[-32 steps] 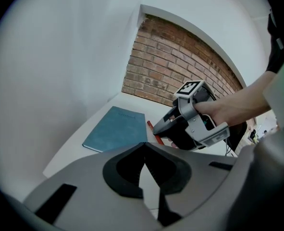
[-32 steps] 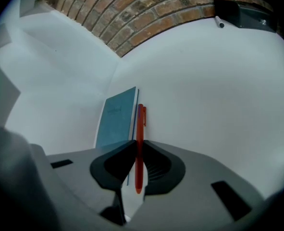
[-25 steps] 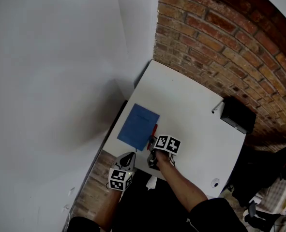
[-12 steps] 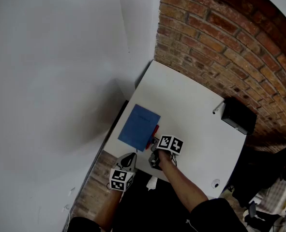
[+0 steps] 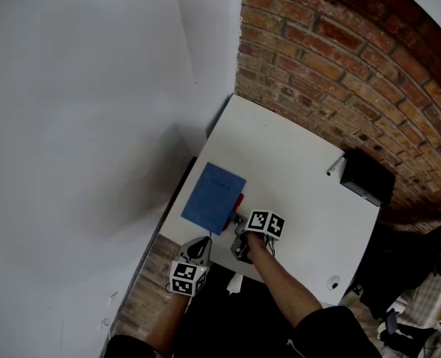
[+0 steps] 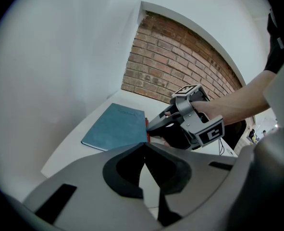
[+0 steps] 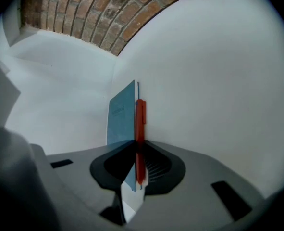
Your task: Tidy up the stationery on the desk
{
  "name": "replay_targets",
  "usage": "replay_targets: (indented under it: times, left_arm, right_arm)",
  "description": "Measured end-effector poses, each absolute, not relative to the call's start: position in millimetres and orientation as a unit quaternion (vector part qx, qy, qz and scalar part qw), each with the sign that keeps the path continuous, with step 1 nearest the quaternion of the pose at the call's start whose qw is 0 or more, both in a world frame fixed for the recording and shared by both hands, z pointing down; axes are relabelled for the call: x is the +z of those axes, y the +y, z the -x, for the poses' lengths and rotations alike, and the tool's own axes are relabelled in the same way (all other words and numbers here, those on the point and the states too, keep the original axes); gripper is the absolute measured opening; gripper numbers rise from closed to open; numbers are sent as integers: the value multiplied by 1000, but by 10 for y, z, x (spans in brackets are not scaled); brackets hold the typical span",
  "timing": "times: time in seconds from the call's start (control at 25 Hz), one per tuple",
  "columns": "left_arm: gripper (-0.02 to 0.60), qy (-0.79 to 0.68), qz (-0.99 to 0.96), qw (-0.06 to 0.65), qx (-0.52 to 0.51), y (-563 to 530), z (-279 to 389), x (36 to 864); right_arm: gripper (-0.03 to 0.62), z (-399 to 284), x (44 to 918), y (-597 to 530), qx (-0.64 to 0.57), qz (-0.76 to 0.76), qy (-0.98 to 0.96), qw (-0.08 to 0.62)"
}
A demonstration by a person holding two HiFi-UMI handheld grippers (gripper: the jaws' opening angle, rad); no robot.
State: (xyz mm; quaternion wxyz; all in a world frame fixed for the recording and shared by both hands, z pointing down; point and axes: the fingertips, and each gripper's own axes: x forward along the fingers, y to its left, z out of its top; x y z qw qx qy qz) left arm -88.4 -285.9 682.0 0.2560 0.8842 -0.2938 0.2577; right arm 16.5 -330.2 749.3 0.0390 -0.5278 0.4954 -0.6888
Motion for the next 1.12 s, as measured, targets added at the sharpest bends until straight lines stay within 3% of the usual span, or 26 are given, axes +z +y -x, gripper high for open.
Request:
replay_targets:
  times: [0.4, 0.8, 1.12]
  left_arm:
    - [14, -290, -888, 249, 256, -2889, 841, 6790]
    - [14, -267, -912, 212, 228, -2933, 595, 6453]
    - [15, -217, -938, 177, 205, -2781, 211, 6152]
  right_arm:
    - [64, -238, 7410, -3324, -661, 536, 524, 41]
    - [31, -575, 6911, -3013, -482, 628, 610, -42]
    - [21, -911, 6445, -2464, -369, 705, 603, -59]
